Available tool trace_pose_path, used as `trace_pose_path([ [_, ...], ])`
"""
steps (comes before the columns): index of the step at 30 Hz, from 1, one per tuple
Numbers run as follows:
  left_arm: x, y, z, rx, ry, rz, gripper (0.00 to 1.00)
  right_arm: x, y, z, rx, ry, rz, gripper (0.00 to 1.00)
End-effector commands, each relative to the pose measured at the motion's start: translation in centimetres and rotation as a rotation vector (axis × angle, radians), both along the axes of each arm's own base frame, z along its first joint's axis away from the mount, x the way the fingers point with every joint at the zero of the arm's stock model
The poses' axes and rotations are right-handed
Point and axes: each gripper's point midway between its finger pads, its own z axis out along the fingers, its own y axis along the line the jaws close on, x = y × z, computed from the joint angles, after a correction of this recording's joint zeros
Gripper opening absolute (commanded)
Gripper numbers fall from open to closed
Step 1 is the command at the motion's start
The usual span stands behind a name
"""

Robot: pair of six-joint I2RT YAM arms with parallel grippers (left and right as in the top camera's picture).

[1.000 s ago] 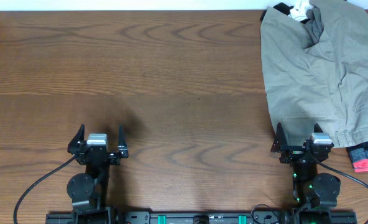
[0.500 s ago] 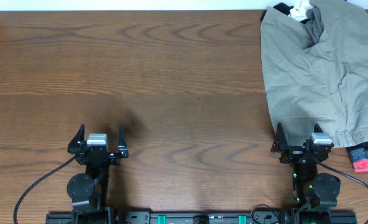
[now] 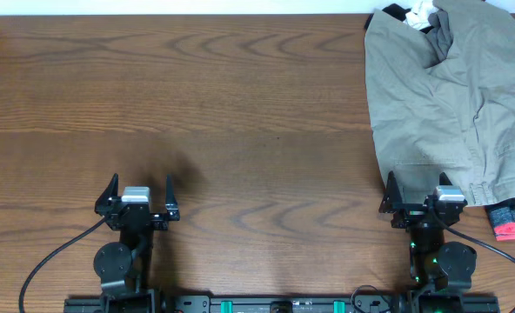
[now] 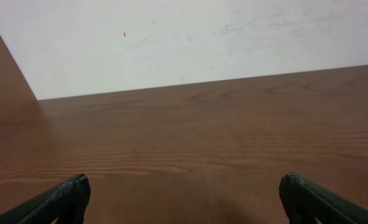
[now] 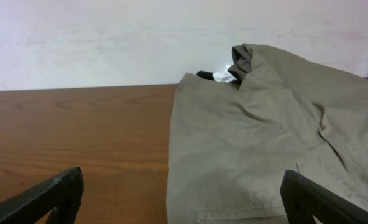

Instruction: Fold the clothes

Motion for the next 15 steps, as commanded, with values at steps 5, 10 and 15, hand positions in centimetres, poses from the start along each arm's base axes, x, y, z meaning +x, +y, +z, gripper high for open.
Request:
trace_pose_path([
  [5, -0.1, 0.1, -1.5, -0.017, 0.049, 0.003, 0.98, -0.1, -2.1, 0.0, -0.113, 0.004, -0.108, 0.99],
  [10, -0.1, 0.0, -1.6, -0.017, 0.050, -0.001, 0.98, -0.1, -2.3, 0.1, -0.114, 0.000, -0.117, 0.99],
  [15, -0.1, -0.4, -1.5, -0.060, 0.049, -0.016, 0.98, -0.1, -1.8, 3.0, -0.050, -0.121, -0.096, 0.99],
])
